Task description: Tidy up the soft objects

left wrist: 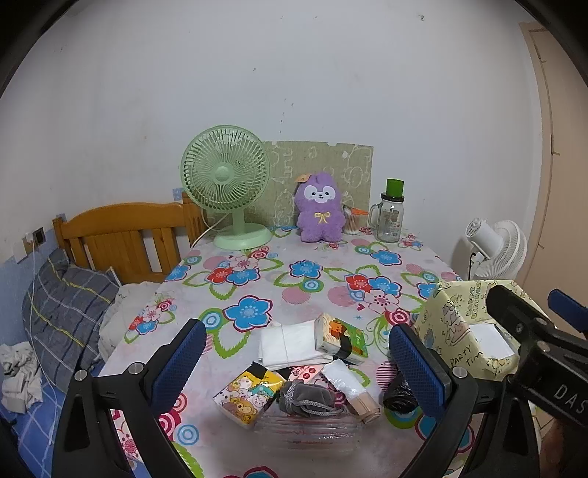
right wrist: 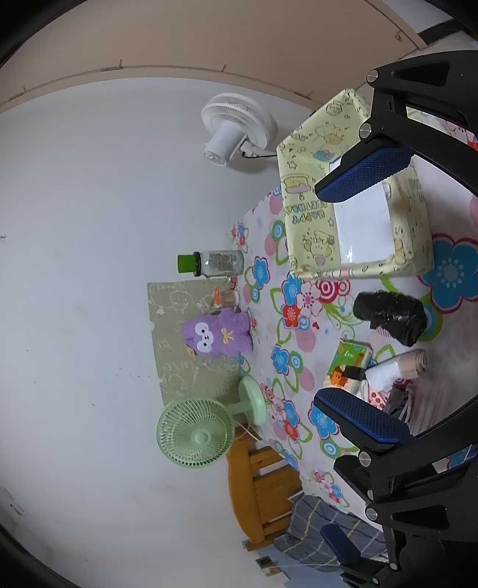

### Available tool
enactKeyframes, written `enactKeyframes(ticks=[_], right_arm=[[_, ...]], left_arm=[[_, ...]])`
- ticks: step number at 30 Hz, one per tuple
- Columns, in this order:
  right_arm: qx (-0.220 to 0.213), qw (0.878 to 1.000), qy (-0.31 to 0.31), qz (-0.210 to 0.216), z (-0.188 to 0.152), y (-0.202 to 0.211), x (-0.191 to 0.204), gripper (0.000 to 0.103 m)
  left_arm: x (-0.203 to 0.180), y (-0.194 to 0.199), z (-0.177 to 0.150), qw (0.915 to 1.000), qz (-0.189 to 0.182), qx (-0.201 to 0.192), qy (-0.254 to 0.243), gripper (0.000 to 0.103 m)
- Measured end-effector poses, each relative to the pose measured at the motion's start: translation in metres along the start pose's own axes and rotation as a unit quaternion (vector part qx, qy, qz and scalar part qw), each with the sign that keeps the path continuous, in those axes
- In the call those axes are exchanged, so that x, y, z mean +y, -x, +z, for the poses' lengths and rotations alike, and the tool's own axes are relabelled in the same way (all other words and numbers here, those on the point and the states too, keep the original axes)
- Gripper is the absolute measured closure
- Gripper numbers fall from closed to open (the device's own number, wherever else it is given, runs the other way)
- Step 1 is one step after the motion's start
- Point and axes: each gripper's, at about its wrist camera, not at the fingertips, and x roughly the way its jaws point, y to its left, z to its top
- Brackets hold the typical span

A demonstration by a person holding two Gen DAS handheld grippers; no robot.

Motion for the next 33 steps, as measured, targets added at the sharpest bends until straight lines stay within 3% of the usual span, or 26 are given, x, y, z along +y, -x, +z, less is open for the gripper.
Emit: enactKeyframes(ticks=[22,33], right_arm=[[0.057,0.998,0.008,0.028,-0.025,-0.061,0.051,0.006],[0.096,0.995,0.021,0.036,-0.034,-0.100,0.077,0.007]], left_arm=[[0.027,-0.061,-0.021,0.9977,0.015,0.066,-0.008,0.007],[0.037,-0.099,-0.029,0.9947,0.002,0.102,-0.012,0.009]])
